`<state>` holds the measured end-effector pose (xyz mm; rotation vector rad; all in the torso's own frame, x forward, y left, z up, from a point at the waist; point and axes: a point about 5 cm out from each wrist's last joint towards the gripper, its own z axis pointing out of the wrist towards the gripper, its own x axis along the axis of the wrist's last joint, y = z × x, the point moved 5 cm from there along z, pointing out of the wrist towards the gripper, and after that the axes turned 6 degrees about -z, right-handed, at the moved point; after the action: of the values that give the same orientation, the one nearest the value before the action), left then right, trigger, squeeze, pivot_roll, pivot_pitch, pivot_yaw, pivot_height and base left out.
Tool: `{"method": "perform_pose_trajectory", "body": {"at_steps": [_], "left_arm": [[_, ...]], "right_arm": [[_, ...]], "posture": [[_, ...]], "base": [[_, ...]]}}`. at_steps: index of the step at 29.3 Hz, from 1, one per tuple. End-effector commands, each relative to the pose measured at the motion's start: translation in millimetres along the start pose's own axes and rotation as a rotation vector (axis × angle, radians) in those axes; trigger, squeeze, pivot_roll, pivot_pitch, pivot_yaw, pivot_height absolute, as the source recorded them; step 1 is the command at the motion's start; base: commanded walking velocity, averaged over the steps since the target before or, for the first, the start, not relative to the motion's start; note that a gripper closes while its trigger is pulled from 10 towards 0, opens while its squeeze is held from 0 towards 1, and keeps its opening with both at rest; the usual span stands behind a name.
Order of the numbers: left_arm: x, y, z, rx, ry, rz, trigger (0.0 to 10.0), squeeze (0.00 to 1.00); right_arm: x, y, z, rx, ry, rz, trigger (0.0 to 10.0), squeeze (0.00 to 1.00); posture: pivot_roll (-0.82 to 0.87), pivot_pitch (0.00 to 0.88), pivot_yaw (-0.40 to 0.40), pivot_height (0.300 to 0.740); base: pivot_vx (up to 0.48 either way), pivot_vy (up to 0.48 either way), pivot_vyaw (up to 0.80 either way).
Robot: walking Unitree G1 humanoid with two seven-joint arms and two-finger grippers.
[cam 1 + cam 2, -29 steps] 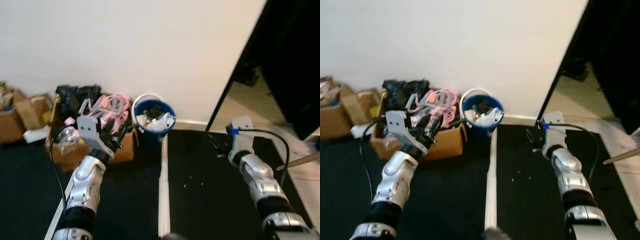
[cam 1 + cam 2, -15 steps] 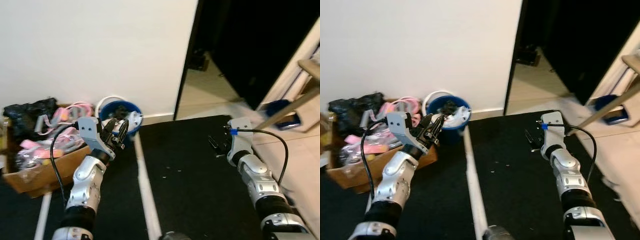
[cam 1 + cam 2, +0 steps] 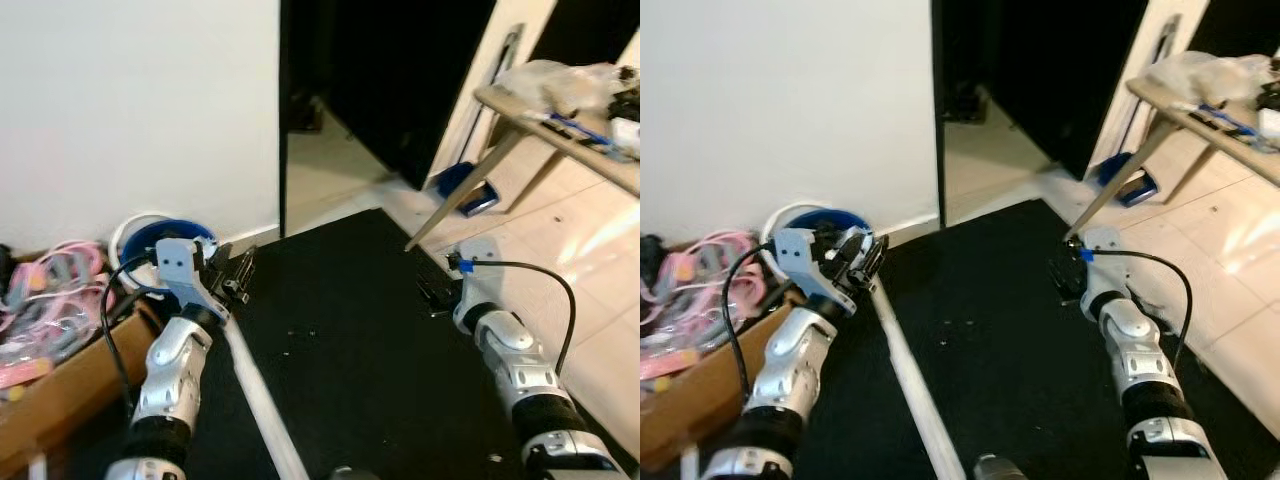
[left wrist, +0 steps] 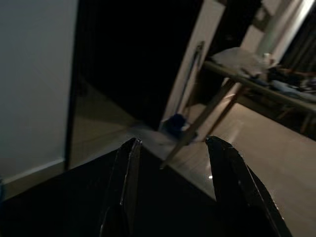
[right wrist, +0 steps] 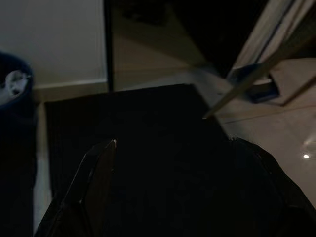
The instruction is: Picking trash to rubbish bin
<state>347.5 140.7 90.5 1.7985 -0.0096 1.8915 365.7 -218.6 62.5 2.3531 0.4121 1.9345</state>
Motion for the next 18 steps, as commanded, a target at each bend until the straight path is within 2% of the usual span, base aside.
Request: {"method": "perform_pose_trajectory", "body": {"at_steps": [1, 13, 18], "left_arm": [[-2.4, -0.9, -1.9, 0.003, -0.007, 0.001, 10.0, 0.0], [-1.8, -1.6, -1.8, 0.006, -0.001, -0.016, 10.0, 0.0], [-0.3, -1.9, -1.8, 0.002, -0.001, 0.012, 10.0, 0.0]], "right_arm": [[-2.7, -2.5, -0.9, 0.007, -0.012, -0.003, 10.0, 0.0], [-2.1, -2.0, -1.1, 0.005, -0.01, -0.005, 10.0, 0.0], [-0.9, -1.1, -1.0, 0.003, -0.005, -0.007, 10.0, 0.0]], "posture": [[-0.02, 0.0, -0.019, 0.74], [-0.02, 0.0, -0.02, 0.74], [-0.02, 0.0, -0.019, 0.74]], "base": [[0.0, 0.0, -0.8], [0.0, 0.0, -0.8], [0.0, 0.0, -0.8]]}}
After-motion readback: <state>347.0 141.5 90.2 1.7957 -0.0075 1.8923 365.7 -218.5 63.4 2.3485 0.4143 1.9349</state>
